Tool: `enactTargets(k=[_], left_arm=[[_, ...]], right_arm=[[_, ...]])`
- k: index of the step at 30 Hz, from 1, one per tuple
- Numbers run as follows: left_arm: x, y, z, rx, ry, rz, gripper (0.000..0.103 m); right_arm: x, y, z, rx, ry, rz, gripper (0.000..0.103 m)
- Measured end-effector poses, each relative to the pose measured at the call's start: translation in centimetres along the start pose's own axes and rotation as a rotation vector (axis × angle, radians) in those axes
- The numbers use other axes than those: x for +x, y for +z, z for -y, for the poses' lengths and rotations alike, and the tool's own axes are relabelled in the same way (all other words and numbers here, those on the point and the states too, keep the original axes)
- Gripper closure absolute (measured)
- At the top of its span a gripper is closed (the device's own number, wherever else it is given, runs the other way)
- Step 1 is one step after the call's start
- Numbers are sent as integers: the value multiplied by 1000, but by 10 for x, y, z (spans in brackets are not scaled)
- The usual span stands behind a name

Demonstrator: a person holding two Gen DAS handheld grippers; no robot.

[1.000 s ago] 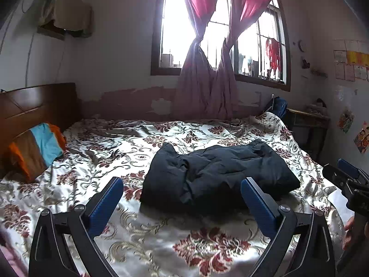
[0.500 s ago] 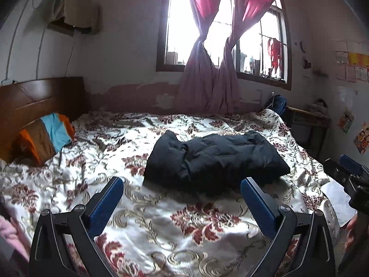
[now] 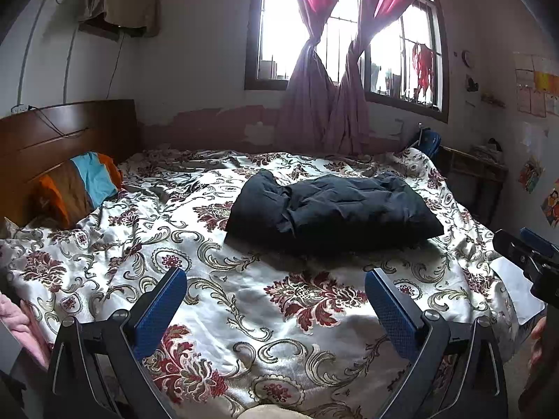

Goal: Fold large clothes

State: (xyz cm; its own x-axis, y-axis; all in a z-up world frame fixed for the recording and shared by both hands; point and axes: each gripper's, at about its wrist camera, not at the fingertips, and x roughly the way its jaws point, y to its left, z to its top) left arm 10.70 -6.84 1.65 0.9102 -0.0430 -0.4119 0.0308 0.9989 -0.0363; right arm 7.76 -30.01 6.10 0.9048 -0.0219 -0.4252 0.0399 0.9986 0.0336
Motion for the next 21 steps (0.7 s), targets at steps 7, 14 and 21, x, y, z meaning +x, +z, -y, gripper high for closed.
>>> enactTargets(k=[7,14,21], left_arm=[[-2,-2,-1,-3,5,-6,0],[-2,-3,-1,0,2,-5,0],[-3,-6,1,1,-11,-13,0]], right_arm=[[2,-5,1,6,5,-18,2],[2,-6,3,12,5,-18,2],[3,-8,5,23,-2,-22,2]])
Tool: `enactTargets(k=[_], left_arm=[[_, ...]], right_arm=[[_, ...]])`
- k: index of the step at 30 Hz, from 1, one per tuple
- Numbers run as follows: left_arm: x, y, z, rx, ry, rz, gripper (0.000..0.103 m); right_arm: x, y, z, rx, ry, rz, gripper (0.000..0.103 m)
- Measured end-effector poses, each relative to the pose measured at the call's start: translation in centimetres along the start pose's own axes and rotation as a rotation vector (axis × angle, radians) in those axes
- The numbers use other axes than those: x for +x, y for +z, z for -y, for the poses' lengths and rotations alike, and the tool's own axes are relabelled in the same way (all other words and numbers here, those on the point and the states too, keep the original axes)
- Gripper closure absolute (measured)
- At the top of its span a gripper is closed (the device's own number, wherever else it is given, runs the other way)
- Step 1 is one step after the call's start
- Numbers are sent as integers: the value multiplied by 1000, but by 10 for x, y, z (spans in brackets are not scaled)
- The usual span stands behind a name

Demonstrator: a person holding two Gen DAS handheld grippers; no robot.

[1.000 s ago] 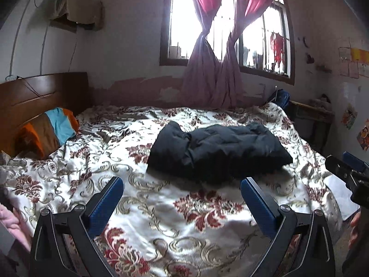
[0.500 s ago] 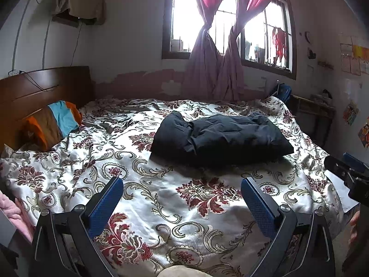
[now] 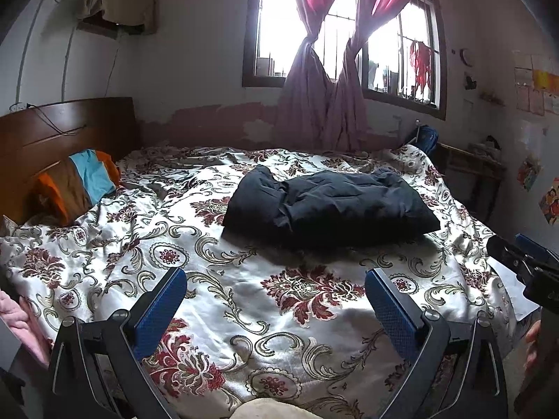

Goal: Fold large clothes

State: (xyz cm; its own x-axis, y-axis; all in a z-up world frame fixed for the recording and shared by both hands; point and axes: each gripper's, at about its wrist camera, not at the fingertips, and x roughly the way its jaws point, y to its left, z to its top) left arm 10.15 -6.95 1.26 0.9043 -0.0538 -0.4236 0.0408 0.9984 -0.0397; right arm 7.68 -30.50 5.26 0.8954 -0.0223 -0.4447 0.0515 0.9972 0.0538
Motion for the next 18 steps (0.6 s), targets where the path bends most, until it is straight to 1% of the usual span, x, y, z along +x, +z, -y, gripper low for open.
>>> enactTargets(k=[18], left_arm=[[0,-1,2,2,-3,-3,0]], right_arm=[[0,-2,2,10,-6,-3,2]])
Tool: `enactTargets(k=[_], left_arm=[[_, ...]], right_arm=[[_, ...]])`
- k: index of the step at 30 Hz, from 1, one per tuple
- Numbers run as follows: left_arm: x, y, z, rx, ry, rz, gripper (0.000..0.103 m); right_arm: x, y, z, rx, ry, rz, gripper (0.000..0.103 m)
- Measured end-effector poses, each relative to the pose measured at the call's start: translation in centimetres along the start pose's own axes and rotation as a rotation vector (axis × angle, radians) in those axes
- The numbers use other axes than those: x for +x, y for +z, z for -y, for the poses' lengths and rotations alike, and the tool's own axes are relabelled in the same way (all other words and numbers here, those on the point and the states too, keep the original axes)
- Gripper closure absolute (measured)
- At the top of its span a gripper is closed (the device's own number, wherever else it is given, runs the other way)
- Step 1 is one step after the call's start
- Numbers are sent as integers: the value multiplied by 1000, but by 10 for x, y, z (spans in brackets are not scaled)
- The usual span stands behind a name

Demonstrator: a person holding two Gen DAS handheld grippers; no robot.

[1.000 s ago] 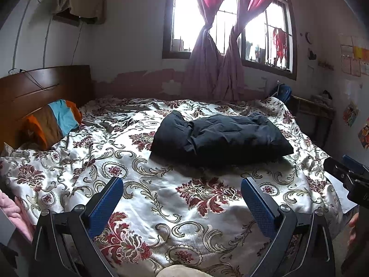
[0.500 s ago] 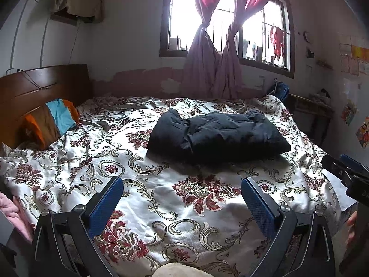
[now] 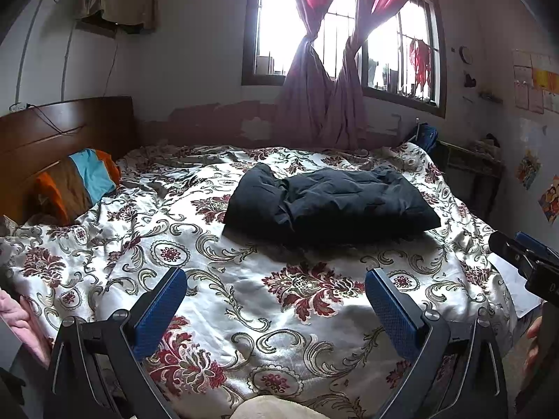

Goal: Fold large clothes

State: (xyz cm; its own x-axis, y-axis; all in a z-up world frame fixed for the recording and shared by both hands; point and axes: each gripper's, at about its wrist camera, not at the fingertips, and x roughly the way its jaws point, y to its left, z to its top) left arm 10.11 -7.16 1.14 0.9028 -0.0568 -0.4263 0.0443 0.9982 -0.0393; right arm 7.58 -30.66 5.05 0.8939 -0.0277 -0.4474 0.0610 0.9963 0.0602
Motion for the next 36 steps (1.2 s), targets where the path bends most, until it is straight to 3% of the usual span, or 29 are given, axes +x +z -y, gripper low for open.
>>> enactTargets(k=[36], left_arm=[[-1,-4,-5,-4,8,-7,0]], right_arm=[[-2,-2,-3,9,-9,-5,2]])
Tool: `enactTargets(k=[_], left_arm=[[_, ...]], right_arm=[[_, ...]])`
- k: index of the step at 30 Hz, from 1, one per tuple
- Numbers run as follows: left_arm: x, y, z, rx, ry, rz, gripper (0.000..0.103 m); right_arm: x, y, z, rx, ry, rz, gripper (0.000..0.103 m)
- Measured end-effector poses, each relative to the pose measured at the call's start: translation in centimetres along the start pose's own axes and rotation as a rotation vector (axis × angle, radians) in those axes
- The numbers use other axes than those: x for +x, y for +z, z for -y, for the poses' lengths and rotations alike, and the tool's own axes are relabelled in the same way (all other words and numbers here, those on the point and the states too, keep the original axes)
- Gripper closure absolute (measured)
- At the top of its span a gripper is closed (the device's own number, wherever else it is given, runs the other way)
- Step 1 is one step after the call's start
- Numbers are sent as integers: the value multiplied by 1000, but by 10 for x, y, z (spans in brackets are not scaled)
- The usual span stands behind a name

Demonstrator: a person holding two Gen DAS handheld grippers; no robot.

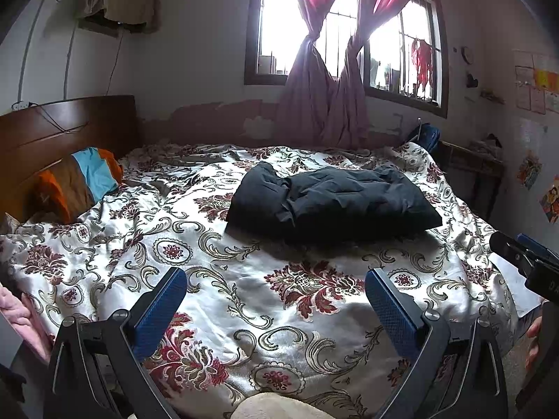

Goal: Fold large clothes

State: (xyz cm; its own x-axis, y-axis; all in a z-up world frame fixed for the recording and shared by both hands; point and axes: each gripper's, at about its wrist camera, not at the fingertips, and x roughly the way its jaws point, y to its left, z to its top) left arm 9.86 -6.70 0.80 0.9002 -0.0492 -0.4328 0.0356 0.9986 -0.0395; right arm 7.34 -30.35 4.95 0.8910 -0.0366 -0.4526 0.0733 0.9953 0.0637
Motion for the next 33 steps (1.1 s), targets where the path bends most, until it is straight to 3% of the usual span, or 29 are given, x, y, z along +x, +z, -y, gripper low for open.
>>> enactTargets(k=[33], left_arm=[[0,1,1,-1,0,0,0]], right_arm=[[0,-7,-5,9,-6,-7,2]])
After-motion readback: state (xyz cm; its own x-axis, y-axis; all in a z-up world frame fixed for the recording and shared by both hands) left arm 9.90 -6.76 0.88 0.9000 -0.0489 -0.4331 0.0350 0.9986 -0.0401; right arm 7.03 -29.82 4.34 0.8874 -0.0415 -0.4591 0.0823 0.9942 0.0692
